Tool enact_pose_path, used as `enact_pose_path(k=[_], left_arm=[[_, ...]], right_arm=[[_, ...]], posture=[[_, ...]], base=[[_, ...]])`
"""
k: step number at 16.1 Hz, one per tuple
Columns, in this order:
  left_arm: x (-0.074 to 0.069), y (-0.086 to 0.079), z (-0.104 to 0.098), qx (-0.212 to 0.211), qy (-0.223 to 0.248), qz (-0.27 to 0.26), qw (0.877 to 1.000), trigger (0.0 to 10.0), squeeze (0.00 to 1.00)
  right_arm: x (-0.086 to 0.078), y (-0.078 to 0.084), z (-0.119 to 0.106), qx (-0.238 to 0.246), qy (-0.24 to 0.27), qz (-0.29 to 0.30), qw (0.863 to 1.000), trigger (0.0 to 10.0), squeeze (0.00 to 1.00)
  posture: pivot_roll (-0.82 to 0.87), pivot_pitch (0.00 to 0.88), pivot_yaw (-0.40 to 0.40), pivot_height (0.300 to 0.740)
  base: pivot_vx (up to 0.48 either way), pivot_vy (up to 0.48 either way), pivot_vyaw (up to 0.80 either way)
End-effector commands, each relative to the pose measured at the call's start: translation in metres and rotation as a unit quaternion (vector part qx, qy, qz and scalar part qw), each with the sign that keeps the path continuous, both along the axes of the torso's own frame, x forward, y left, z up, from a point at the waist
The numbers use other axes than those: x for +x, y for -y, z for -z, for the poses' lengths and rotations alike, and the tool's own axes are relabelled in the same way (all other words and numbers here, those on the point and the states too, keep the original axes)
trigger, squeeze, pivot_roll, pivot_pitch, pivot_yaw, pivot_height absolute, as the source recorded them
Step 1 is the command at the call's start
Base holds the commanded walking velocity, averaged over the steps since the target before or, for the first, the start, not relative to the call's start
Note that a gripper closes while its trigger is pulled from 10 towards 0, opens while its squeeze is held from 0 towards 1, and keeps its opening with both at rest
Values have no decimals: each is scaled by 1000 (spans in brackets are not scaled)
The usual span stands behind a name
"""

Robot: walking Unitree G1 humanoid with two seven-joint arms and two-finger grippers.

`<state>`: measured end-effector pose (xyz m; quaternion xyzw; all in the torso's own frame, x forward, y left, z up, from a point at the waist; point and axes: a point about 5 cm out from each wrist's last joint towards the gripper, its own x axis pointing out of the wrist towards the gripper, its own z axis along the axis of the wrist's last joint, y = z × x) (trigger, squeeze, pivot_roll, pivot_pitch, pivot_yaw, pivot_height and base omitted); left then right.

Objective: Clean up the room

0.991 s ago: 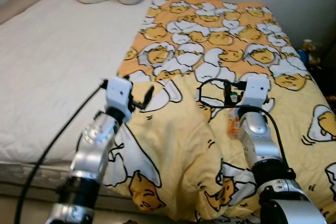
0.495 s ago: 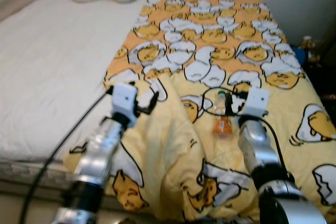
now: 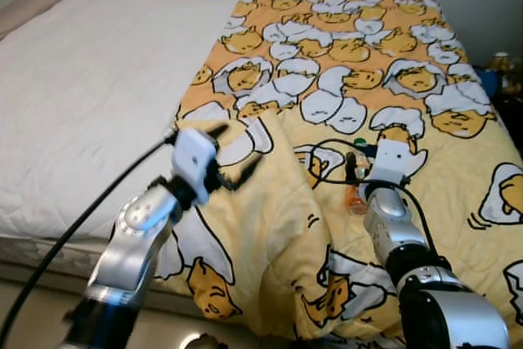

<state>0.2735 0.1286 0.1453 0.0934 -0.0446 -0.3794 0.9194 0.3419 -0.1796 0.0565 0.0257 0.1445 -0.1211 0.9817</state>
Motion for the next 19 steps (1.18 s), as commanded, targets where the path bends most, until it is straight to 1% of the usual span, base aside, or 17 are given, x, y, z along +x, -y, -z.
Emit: enact_pose_path(k=[1, 3, 6, 7, 8, 9, 10, 11, 12, 13, 14, 17, 19], left_arm=[[-11, 11, -3, 8, -12, 58, 998, 10000, 0], [-25, 17, -1, 19, -36, 101, 994, 10000, 0], [-30, 17, -1, 32, -43, 105, 993, 10000, 0], [-30, 17, -2, 33, -43, 105, 993, 10000, 0], [-30, 17, -2, 34, -43, 105, 993, 10000, 0], [-30, 17, -3, 35, -46, 106, 993, 10000, 0], [-30, 18, -2, 39, -50, 105, 992, 10000, 0], [-28, 18, -2, 40, -51, 105, 992, 10000, 0], [-22, 20, 0, 43, -47, 103, 993, 10000, 0], [-21, 21, 0, 45, -46, 104, 993, 10000, 0], [-20, 22, 1, 45, -47, 105, 992, 10000, 0], [-26, 30, 4, 49, -60, 140, 987, 10000, 0], [-24, 30, 3, 52, -58, 143, 987, 10000, 0]], right_arm=[[2, 2, -2, -2, -3, 8, 1000, 10000, 0], [-3, 2, 8, 12, -29, 21, 999, 10000, 0], [-9, -3, 20, 67, -62, 21, 996, 10000, 0], [-10, -5, 23, 72, -74, 11, 995, 10000, 0], [-11, -6, 25, 67, -83, 8, 994, 10000, 0], [-13, -6, 28, 67, -93, 5, 993, 7216, 0], [-13, -8, 28, 85, -93, 7, 992, 0, 0], [-12, -9, 28, 95, -95, 8, 991, 0, 0], [-10, -11, 27, 114, -101, 12, 988, 0, 0], [-9, -12, 26, 118, -100, 9, 988, 0, 0], [-8, -13, 24, 117, -97, 2, 988, 0, 0], [-8, -15, 25, 122, -100, -2, 987, 0, 0], [-5, -17, 22, 127, -95, -6, 987, 0, 0]], posture=[[116, 116, 3, 740], [122, 127, -1, 740], [124, 135, -2, 740], [124, 135, -2, 740], [124, 135, -2, 740], [122, 130, -5, 740], [120, 126, -3, 740], [112, 114, -2, 740], [95, 88, -9, 740], [89, 88, -7, 740], [84, 87, -5, 740], [80, 84, -3, 740], [82, 80, -5, 740]], base=[[0, 0, 0], [0, 0, 0], [0, 0, 0], [0, 0, 0], [0, 0, 0], [0, 0, 0], [0, 0, 0], [0, 0, 0], [0, 0, 0], [0, 0, 0], [0, 0, 0], [0, 0, 0], [0, 0, 0]])
